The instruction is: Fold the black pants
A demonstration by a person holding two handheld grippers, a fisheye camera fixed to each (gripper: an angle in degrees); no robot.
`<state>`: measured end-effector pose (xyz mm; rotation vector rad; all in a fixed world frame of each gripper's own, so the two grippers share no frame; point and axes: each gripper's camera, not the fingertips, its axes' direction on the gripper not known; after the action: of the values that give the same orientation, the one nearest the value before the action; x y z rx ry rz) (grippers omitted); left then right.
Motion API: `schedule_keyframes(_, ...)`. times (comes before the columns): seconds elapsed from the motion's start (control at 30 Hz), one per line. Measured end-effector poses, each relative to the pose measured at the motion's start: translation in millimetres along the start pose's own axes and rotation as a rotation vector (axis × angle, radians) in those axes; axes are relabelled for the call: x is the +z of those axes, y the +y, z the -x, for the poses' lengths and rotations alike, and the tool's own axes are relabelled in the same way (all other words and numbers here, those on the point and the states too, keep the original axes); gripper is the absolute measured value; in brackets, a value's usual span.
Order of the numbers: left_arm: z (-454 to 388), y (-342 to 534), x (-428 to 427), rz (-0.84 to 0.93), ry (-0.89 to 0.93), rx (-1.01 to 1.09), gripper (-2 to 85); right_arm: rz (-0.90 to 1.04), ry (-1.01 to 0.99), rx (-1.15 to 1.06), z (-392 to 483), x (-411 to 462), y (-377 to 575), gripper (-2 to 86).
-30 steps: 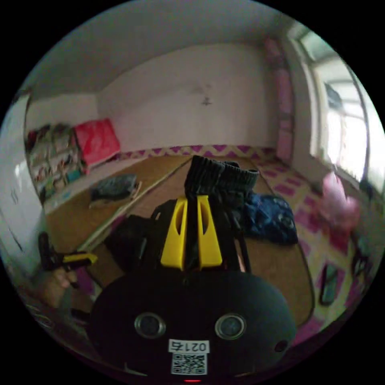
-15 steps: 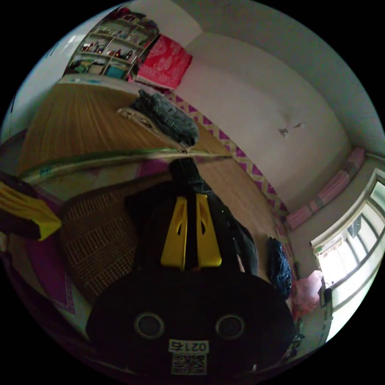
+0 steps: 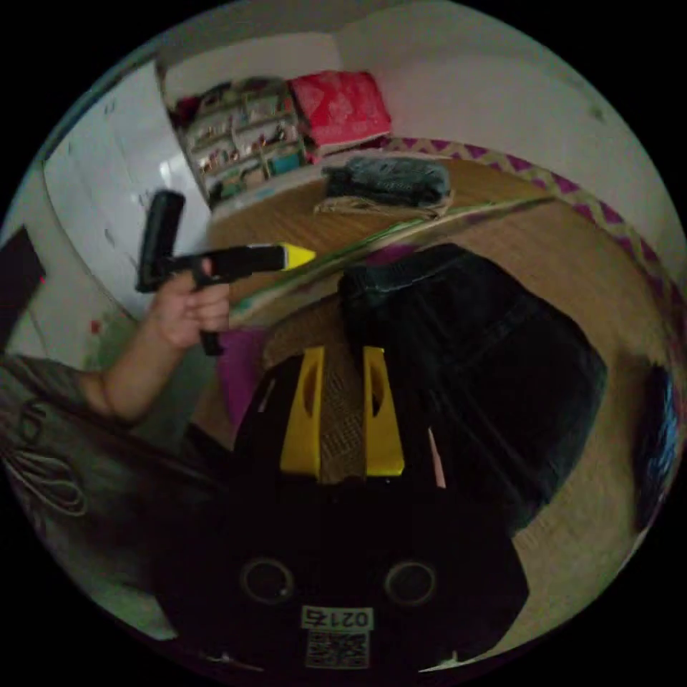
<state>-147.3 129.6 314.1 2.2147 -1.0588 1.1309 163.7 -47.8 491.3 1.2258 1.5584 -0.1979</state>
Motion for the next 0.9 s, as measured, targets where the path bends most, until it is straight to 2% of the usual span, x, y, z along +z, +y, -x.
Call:
schedule_keyframes(0.07,12.1,-23.6,18.9,0.041,-0.017,-0.012,8.6,-0.096,0.034,0.156,-53.0,-42.0,18.1,10.5)
schedule_keyframes(0.17,45.3,-57.6,63.4,0.176,-0.042,-0.068,12.0,-0.168,0.201,0.426,-149.7,-92.9,49.9,12.9)
schedule_keyframes(0.23,68.7,-68.1,90.8,0.277,0.037,-0.119,13.6,-0.184,0.194,0.555,-208.7,-110.0,69.7,13.4)
schedule_keyframes(0.3,90.9,-72.3,117.6,0.364,0.213,-0.183,14.5,-0.164,-0.038,0.675,-283.5,-107.9,91.8,14.2)
schedule_keyframes(0.4,94.3,-77.7,130.4,0.409,0.204,-0.152,13.6,-0.116,-0.324,0.759,-347.3,-78.9,108.0,15.3)
schedule_keyframes(0.53,90.3,-86.1,140.8,0.464,0.198,-0.122,11.0,-0.146,-0.461,0.773,-393.1,-65.5,111.1,13.7)
schedule_keyframes(0.67,94.2,-86.3,148.2,0.467,0.260,-0.188,6.6,-0.149,-0.605,0.787,-436.0,-38.1,107.2,8.3)
schedule_keyframes(0.77,71.4,-91.5,134.4,0.417,0.244,-0.161,5.6,-0.157,-0.602,0.798,-454.6,-36.4,110.1,6.3)
schedule_keyframes(0.9,-9.1,-120.5,107.7,0.306,0.338,0.019,5.4,-0.188,-0.570,0.668,-462.5,-77.0,92.8,5.8)
